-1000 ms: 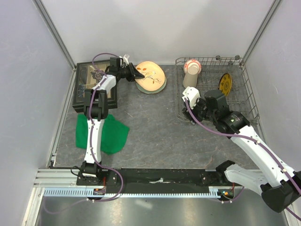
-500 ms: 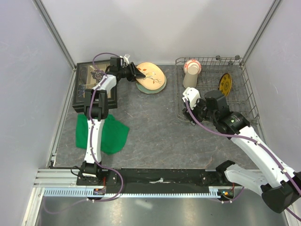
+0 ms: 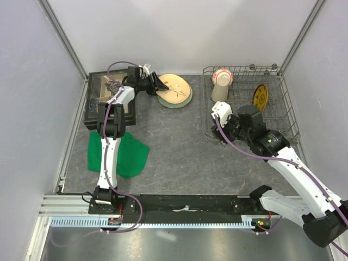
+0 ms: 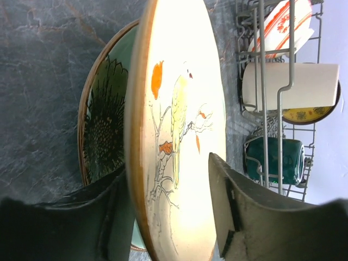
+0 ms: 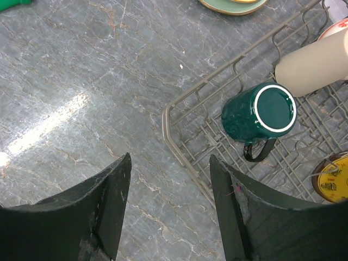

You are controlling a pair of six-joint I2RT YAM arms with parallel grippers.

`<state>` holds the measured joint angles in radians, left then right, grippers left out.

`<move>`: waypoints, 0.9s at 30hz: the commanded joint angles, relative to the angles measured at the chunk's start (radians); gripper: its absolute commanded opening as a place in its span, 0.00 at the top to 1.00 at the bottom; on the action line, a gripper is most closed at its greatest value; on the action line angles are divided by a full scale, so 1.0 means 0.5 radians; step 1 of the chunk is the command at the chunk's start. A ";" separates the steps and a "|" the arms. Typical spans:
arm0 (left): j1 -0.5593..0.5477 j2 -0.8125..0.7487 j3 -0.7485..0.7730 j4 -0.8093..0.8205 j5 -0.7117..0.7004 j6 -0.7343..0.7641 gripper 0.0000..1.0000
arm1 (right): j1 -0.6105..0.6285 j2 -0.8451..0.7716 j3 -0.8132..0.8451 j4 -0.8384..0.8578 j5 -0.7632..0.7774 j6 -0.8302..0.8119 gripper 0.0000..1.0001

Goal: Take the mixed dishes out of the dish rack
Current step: Place the plate at the center of the board.

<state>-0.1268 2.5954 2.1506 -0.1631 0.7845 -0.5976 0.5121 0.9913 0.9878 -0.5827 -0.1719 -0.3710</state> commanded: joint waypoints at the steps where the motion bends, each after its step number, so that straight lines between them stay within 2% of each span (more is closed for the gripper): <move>1: -0.013 -0.181 0.062 0.010 -0.007 0.143 0.40 | -0.009 -0.059 -0.028 0.064 -0.052 0.000 0.32; 8: -0.013 -0.260 0.009 -0.048 -0.075 0.235 0.36 | -0.006 -0.105 -0.049 0.061 -0.080 0.003 0.32; 27: -0.013 -0.429 -0.107 -0.198 -0.234 0.437 0.32 | -0.006 -0.188 -0.089 0.058 -0.138 0.009 0.32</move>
<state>-0.1307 2.4802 2.1040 -0.2859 0.6765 -0.4332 0.5121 0.9199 0.9554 -0.5827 -0.2134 -0.3706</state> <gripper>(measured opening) 0.673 0.678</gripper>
